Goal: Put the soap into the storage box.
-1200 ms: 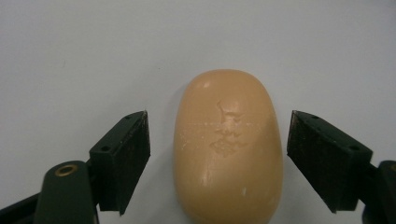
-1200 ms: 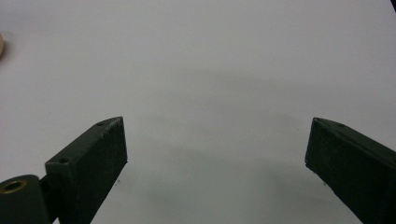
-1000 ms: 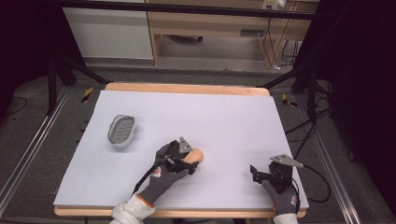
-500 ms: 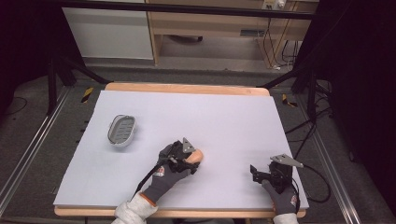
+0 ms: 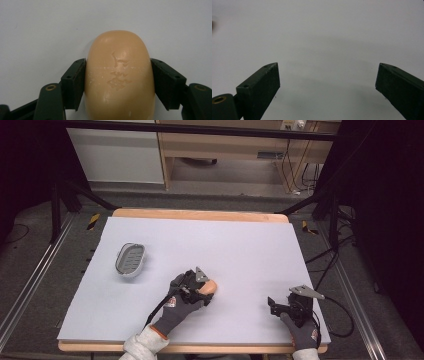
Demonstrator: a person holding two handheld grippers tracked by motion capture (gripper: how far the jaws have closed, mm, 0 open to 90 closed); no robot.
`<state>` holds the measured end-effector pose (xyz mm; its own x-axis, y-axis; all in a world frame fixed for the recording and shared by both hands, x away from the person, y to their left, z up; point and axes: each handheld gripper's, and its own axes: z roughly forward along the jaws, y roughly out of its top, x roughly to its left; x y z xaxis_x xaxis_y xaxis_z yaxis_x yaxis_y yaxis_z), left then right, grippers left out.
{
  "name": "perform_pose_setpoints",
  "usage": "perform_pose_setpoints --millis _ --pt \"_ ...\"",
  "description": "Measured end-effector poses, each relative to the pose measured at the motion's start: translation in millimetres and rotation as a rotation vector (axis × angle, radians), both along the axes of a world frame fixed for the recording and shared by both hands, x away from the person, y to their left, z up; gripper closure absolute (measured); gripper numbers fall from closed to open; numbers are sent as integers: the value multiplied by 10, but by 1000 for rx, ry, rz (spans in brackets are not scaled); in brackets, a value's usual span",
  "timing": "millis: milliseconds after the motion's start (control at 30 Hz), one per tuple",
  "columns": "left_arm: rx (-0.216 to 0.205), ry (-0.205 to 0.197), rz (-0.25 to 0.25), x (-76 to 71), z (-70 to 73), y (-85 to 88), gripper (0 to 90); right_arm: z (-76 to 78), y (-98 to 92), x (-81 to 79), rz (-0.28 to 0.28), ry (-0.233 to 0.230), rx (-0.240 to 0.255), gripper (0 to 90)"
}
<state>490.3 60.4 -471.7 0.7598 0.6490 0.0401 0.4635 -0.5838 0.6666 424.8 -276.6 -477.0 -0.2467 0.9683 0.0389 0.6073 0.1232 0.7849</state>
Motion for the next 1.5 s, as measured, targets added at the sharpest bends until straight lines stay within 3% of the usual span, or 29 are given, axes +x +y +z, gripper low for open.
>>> perform_pose_setpoints --millis 267,500,1033,1300,1500 --pt "-21 -27 -19 -85 209 100 316 4 2 -4 -2 3 5 58" --pt "-64 -57 -1 -153 373 266 316 4 2 -4 -4 3 4 57" --pt "-109 -79 73 -266 424 723 316 3 5 -5 -3 2 4 58" --pt "-146 -101 120 -285 527 960 316 2 4 -14 -3 2 9 57" --pt "-139 -114 158 -283 551 1149 316 2 7 -15 -3 -1 8 58"
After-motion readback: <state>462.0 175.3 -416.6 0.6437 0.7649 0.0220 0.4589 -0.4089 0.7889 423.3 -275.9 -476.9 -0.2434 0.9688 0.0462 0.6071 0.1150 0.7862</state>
